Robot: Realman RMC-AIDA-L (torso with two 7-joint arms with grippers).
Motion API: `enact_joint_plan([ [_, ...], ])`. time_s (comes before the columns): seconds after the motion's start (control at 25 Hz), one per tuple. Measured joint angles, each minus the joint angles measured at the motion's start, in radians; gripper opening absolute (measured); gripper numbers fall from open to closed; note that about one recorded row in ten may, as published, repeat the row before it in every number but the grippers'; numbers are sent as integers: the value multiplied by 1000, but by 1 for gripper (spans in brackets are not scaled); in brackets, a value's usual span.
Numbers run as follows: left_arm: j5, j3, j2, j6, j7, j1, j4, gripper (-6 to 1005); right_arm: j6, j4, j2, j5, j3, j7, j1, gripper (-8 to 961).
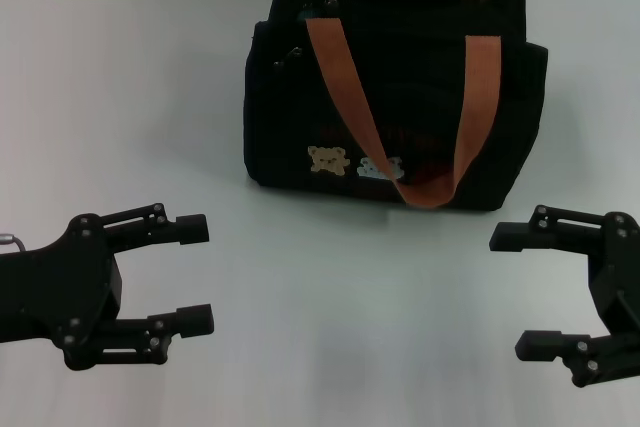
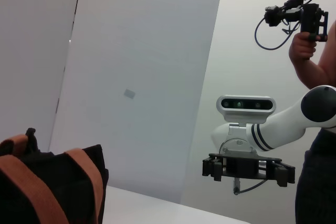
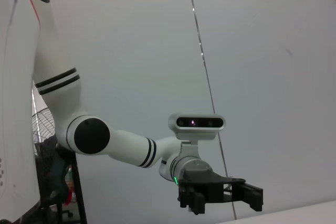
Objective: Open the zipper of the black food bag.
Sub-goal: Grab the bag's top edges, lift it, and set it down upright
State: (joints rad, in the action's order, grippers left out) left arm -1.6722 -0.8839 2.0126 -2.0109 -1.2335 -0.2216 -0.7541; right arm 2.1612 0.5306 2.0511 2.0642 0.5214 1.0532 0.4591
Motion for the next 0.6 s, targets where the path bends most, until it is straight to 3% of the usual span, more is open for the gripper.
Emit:
enact_joint_plan([
  [0.6,0,-1,2,2,-13,-12,-5,813,0,-2,2,-5,2,1,-2,835],
])
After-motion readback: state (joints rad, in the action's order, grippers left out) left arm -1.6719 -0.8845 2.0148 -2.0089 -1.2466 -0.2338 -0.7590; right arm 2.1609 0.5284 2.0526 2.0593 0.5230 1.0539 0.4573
